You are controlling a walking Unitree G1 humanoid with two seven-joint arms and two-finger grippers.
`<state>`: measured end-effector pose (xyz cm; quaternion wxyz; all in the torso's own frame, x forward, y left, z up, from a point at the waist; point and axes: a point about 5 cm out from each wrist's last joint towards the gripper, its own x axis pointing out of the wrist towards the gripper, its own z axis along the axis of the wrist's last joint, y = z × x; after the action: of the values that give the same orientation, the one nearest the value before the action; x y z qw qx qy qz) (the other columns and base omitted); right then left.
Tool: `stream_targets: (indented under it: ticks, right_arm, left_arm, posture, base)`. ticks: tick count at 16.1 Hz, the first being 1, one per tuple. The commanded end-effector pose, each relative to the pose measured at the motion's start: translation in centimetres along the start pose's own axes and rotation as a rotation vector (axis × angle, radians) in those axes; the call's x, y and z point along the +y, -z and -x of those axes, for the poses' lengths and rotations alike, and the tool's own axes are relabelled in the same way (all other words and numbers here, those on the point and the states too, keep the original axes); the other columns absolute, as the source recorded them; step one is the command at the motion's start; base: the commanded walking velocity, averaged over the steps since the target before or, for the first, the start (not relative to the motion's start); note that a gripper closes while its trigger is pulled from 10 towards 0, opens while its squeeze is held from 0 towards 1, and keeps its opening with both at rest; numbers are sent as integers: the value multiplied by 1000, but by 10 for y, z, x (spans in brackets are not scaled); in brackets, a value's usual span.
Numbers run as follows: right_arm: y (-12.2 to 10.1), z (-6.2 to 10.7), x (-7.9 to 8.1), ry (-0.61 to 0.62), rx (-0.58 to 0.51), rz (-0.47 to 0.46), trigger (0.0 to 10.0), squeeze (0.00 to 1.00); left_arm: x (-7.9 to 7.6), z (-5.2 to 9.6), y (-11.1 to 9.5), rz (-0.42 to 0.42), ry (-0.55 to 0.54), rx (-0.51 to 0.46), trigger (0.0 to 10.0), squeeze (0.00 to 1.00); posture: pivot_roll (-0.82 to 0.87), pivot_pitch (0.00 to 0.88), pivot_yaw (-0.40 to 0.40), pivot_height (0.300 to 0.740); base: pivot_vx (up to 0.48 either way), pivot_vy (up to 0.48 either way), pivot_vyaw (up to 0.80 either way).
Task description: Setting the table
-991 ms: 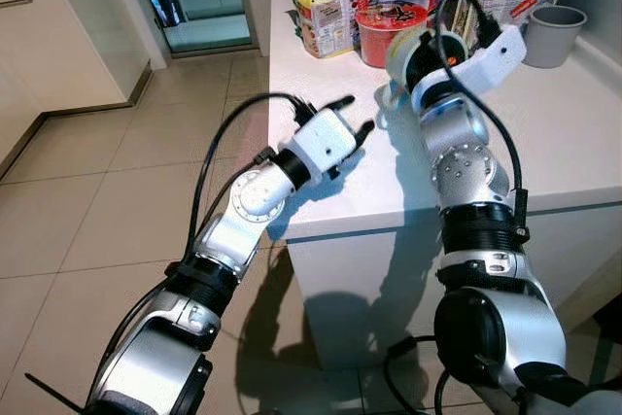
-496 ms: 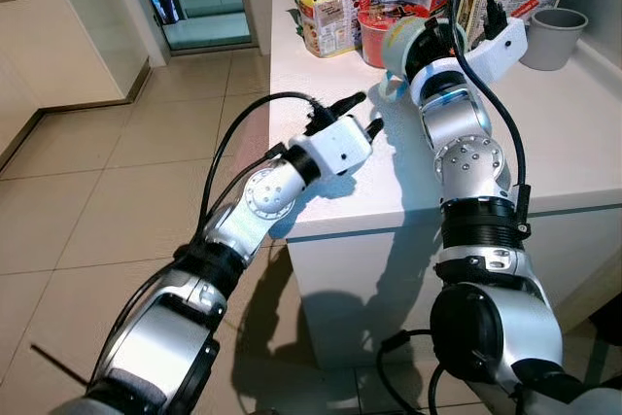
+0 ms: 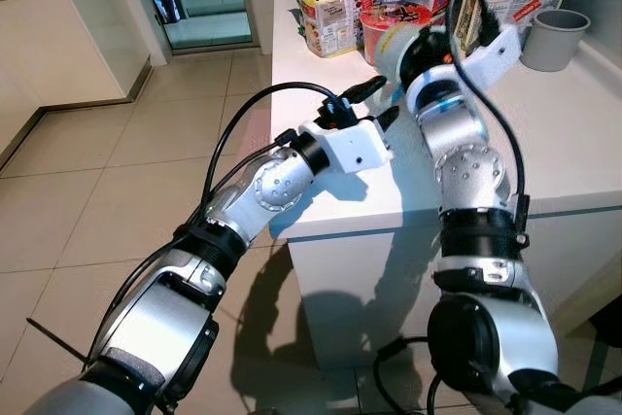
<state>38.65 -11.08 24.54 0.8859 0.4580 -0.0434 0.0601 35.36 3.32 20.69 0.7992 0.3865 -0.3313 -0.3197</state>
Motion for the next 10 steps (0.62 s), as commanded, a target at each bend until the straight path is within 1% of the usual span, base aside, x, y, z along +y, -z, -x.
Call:
stream_targets:
  ticks: [1, 6, 8, 10]
  right_arm:
    - [4, 2, 11, -38, 14, -2, 10000, 0]
    - [4, 4, 21, -76, 9, -17, 10000, 0]
    - [3, 6, 28, -130, 2, -38, 10000, 0]
    - [1, 8, 33, -163, -2, -38, 10000, 0]
  left_arm:
    - [6, -2, 0, -43, 2, -5, 10000, 0]
    - [9, -8, -2, -68, -3, -17, 10000, 0]
    - [11, -12, -5, -82, -11, -29, 10000, 0]
    - [14, -15, -7, -90, -18, -37, 10000, 0]
  posture:
    - [39, 0, 77, 740]
    - [37, 0, 79, 740]
    - [37, 0, 78, 740]
    - [37, 0, 76, 740]
  base:
    - [0, 0, 0]
    - [0, 0, 0]
    - [0, 0, 0]
    - [0, 0, 0]
